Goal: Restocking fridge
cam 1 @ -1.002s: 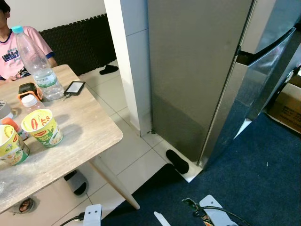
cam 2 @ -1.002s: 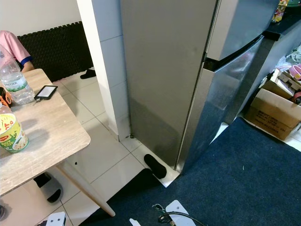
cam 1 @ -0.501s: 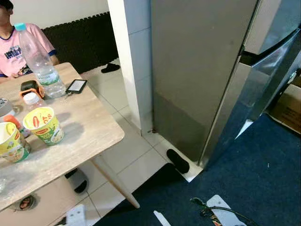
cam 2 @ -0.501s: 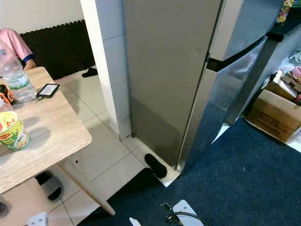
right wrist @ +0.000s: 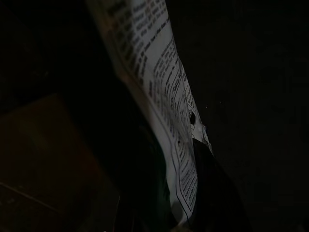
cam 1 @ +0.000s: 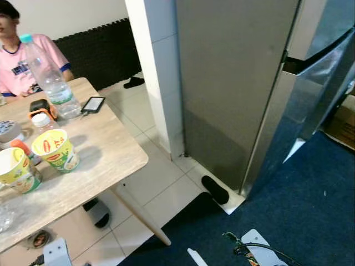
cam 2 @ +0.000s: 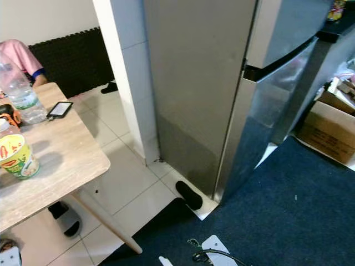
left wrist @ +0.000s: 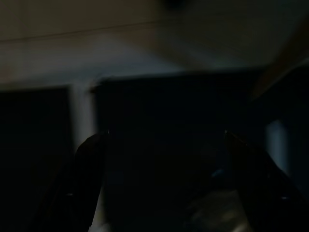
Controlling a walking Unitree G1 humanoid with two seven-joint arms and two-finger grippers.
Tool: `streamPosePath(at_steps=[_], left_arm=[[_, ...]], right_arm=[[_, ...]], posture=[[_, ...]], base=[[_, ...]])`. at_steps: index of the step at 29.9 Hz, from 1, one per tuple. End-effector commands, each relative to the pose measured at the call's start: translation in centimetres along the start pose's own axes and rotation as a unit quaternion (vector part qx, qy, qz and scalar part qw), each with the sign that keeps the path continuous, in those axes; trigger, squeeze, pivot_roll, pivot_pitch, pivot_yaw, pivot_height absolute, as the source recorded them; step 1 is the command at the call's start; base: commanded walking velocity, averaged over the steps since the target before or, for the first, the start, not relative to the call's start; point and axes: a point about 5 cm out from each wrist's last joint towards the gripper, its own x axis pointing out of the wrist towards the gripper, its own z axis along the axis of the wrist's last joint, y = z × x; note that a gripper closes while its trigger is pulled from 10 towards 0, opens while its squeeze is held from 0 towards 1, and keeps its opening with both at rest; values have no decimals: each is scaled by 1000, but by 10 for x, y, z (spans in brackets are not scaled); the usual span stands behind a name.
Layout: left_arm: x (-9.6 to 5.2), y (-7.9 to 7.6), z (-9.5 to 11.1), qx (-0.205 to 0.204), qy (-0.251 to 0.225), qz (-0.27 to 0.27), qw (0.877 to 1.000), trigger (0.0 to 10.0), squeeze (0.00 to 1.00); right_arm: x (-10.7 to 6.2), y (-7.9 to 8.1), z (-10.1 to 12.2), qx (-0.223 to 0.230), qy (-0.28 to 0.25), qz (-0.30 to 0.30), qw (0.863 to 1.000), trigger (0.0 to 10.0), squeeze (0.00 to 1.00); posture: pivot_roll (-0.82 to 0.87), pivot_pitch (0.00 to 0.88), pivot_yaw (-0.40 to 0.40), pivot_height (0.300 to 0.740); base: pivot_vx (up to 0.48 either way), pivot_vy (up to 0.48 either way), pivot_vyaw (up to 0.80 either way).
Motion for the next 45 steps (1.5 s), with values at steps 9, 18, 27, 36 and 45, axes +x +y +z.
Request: streamPosePath(at_steps=[9,18,27,36,45], left_arm=[[4,-58,-10,71,-2,-116,991,10000,0],[-11,-44,-70,66,79,-111,989,10000,0],[-11,-48,-72,50,78,-117,989,10000,0],[-8,-58,-63,26,59,-121,991,10000,0],[-9,-58,-68,34,71,-123,989,10000,0]], right_arm=[[-3,-25,17,-6,-33,-20,999,10000,0],[-7,-42,14,29,-46,-43,998,10000,0],[-5,-32,28,40,-74,-34,996,10000,0],[-3,-16,26,39,-72,-13,997,10000,0],[-2,-14,4,65,-47,-12,997,10000,0]], posture=[[-45,68,31,740],[-91,98,17,740],[-48,130,2,740],[-24,65,19,740],[-54,60,15,740]], base=[[0,0,0],[0,-127,0],[0,-411,0],[0,-467,0],[0,-467,0]])
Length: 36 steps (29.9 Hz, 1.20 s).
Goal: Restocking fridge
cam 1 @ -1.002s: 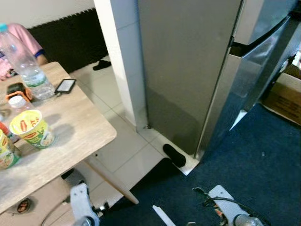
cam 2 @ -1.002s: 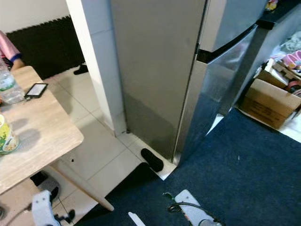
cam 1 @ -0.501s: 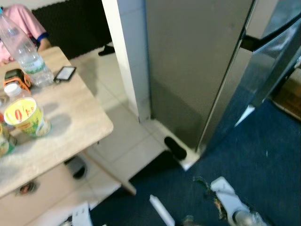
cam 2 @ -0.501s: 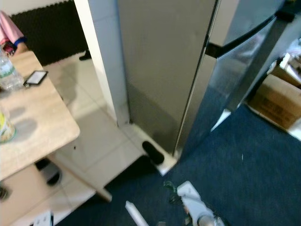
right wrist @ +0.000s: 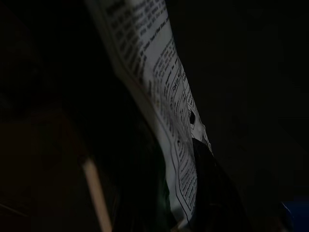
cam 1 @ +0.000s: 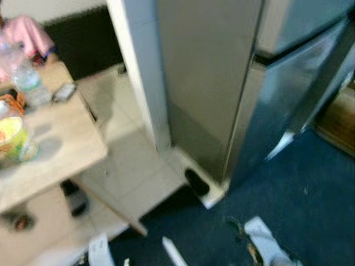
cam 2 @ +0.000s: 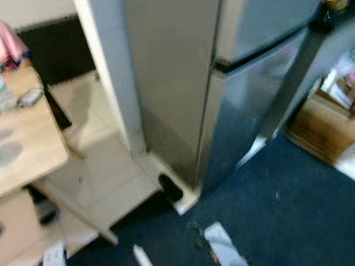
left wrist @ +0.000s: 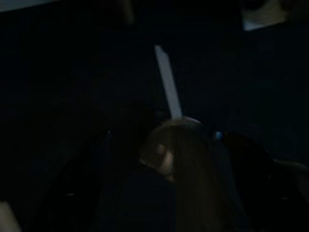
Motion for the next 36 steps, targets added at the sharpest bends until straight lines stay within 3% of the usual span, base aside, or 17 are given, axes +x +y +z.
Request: streamPosePath(at_steps=[1,7,14,23,30,36], left_arm=[[-3,6,-6,-6,8,10,1000,10000,0],[-3,5,-10,-15,13,13,1000,10000,0],[-4,6,-17,-27,19,20,999,10000,0],[-3,5,-11,-24,16,21,999,10000,0],[-5,13,-11,-12,20,28,999,10000,0],[-4,8,-11,-4,22,17,1000,10000,0]], right_arm=[[1,7,1,12,-5,6,1000,10000,0],[0,6,-5,-1,6,11,1000,10000,0],[0,-1,-1,1,2,-2,1000,10000,0],[-1,-5,-5,7,6,-11,1000,10000,0],[-2,1,-18,9,21,-5,1000,10000,0],[-2,4,-21,10,25,-1,1000,10000,0]], posture=[[-54,60,15,740],[-52,61,2,740],[-63,32,8,740],[-52,0,17,740],[-58,0,17,740],[-54,0,18,740]], base=[[0,-469,0],[0,-441,347],[0,0,756],[0,0,0],[0,0,0],[129,0,0]])
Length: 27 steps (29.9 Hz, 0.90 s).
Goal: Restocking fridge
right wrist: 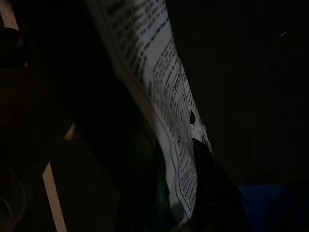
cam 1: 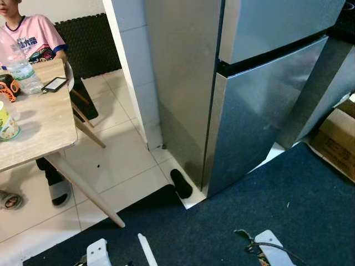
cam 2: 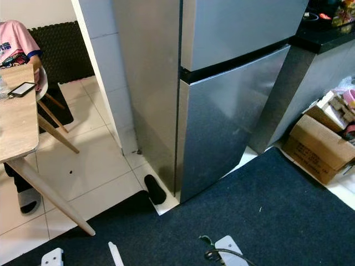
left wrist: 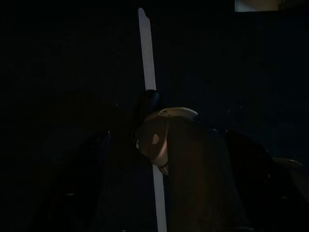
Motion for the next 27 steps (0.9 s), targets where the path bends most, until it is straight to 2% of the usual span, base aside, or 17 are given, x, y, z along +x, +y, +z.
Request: streamPosePath(at_steps=[1,11,27], left_arm=[[0,1,0,7,6,-2,1000,10000,0],[2,-6,1,6,4,-13,1000,10000,0],[0,-5,-6,2,11,-13,1000,10000,0]], right_arm=[[0,1,3,3,-9,0,1000,10000,0],[1,-1,14,12,-21,-3,1000,10000,0],[1,5,9,19,-14,2,1000,10000,0]], posture=[[-54,0,18,740],[-51,0,22,740],[-50,0,23,740]], base=[[266,0,0],[306,0,0],[350,0,0]])
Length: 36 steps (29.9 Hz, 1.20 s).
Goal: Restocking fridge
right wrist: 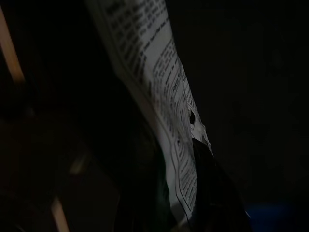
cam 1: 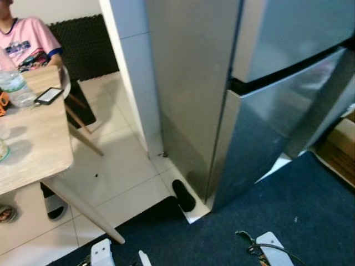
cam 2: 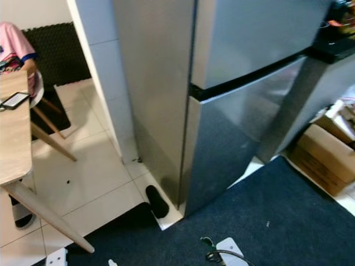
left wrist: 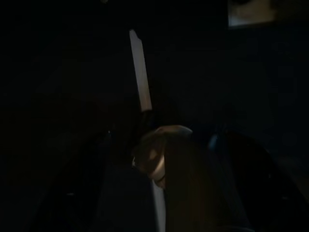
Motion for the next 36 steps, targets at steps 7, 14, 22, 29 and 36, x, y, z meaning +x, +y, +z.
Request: streamPosePath(at_steps=[7,14,22,29,36], left_arm=[[3,-8,3,2,-2,-11,1000,10000,0],[3,-13,-3,24,12,-26,999,10000,0],[3,-15,-6,27,15,-31,999,10000,0],[3,-15,-5,21,12,-34,999,10000,0],[3,-18,-6,21,14,-38,999,10000,0]], right_arm=[[-1,-6,-11,7,16,-10,1000,10000,0],[-2,-7,-10,8,14,-10,1000,10000,0],[-2,-8,-13,12,17,-13,1000,10000,0],[-2,-7,-13,8,19,-8,1000,10000,0],[-2,-9,-11,7,17,-10,1000,10000,0]], posture=[[-41,0,26,740],[-54,0,28,740],[-50,0,31,740],[-45,0,27,740],[-51,0,25,740]], base=[[349,0,0],[41,-51,0],[0,-442,0],[0,-439,0],[0,-439,0]])
